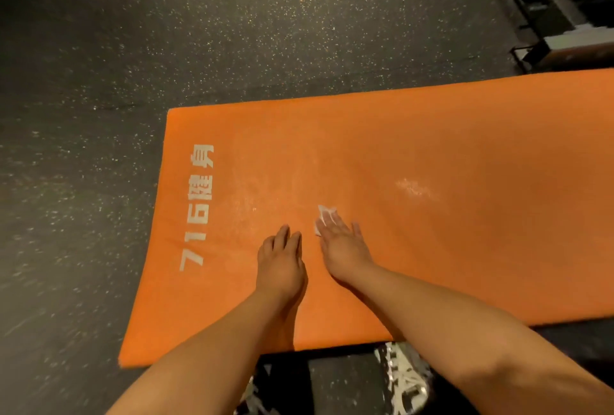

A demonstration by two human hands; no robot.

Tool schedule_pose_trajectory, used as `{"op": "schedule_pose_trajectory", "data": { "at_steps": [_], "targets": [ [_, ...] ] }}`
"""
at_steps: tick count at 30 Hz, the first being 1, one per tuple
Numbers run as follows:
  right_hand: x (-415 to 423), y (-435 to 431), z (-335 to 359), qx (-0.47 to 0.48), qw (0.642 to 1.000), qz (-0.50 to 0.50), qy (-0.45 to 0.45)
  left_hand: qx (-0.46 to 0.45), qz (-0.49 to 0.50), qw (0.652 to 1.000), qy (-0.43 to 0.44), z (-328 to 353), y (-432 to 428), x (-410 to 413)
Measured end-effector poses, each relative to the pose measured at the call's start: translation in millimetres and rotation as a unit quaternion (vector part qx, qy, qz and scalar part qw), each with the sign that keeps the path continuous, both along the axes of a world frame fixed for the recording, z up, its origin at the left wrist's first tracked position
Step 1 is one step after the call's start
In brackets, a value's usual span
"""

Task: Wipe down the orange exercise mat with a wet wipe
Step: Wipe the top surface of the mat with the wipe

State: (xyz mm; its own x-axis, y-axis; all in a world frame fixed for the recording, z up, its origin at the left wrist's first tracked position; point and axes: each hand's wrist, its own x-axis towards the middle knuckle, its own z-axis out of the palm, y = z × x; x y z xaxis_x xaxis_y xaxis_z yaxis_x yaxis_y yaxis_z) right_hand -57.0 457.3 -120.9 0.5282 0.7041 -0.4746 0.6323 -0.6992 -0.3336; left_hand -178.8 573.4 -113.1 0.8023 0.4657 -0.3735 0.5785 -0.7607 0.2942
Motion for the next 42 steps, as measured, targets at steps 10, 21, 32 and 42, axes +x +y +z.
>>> {"op": "schedule_pose_trajectory", "data": {
  "at_steps": [10,21,32,42],
  "targets": [
    [-55.3,-48.2,25.4,-0.05,0.999,-0.009,0.007,-0.04,0.019,0.999,-0.023,12.2,-51.1,-45.9],
    [-88.0,-88.6,39.7,-0.063,0.997,-0.039,-0.019,-0.037,0.011,0.999,-0.026,21.3,-89.2,-86.1],
    [-121.1,-100.1,40.5,-0.022,0.998,-0.051,-0.024,-0.075,-0.013,0.997,0.021,26.3,-110.3,-103.2],
    [-127.2,-109.6,43.4,-0.02,0.999,-0.03,-0.009,-0.045,-0.052,0.997,0.029,27.0,-116.2,-106.3]
  ]
}}
